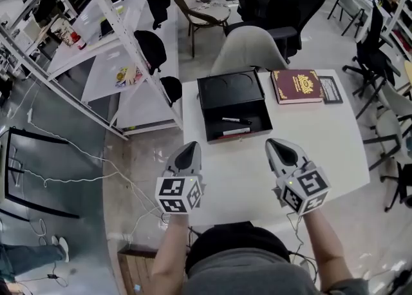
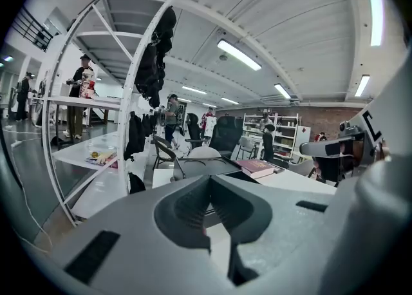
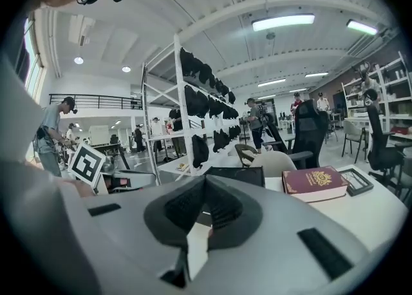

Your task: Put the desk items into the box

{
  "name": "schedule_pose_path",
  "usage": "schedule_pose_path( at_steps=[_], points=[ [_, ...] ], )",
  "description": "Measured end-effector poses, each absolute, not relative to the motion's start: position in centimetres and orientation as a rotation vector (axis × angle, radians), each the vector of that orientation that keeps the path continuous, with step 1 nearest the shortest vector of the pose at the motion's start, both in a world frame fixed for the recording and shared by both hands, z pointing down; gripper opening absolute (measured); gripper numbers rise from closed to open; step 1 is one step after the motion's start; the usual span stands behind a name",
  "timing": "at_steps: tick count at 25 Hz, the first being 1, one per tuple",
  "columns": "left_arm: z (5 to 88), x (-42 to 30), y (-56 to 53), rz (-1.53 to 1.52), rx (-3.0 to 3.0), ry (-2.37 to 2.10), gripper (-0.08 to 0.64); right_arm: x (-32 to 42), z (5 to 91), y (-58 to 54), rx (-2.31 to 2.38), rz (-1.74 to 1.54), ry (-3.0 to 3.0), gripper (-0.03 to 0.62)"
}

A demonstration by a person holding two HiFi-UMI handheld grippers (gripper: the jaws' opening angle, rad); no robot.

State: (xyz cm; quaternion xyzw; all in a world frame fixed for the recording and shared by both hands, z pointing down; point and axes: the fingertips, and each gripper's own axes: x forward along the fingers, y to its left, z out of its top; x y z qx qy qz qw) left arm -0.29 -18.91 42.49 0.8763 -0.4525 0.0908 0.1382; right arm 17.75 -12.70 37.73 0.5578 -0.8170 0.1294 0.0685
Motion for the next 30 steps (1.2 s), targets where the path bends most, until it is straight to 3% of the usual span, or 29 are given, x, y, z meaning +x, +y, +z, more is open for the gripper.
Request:
schedule_pose_path(
  at_steps=[30],
  points=[
    [41.6, -0.8, -17.7, 0.245, 2.562, -1.3, 0.006, 18.0, 37.1, -11.5, 1.835, 0.354, -2.459, 0.003]
  ],
)
